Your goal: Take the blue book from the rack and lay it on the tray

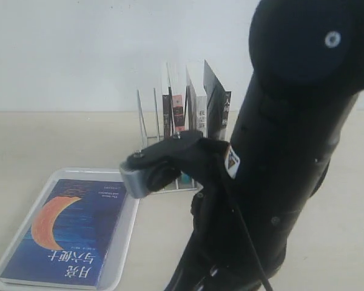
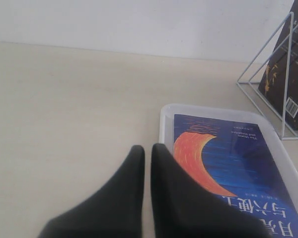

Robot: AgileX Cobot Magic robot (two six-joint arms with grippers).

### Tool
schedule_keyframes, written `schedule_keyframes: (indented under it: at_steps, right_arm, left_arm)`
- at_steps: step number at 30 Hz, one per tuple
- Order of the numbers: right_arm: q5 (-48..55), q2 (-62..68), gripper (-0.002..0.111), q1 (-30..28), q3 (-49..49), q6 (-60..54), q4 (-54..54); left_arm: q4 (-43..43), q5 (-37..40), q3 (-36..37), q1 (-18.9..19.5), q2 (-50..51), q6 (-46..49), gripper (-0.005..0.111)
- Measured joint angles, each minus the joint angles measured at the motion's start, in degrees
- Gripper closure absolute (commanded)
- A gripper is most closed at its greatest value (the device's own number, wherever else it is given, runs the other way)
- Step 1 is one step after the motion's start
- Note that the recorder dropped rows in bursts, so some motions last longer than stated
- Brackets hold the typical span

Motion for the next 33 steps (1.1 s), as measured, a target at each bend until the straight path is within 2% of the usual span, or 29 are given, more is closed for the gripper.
schedule_keyframes:
  at_steps: [7, 22, 27, 33]
  right_arm:
    - [-3.96, 0.0, 0.108, 0.0, 2.09, 3.51, 1.19]
    - [-11.73, -0.94, 0.108, 0.0, 2.09, 3.29, 1.41]
    - [-22.08, -5.85, 0.108, 0.0, 4.5, 3.07, 0.05]
    - [-39.08, -15.25, 0.108, 0.0, 14.34, 2.17, -0.44]
  left_arm:
    - [0.0, 0.0, 0.0, 0.0, 0.0, 0.0, 0.103]
    - [0.0, 0.0, 0.0, 0.0, 0.0, 0.0, 0.103]
    - [0.0, 0.0, 0.0, 0.0, 0.0, 0.0, 0.103]
    - [0.0, 0.0, 0.0, 0.0, 0.0, 0.0, 0.103]
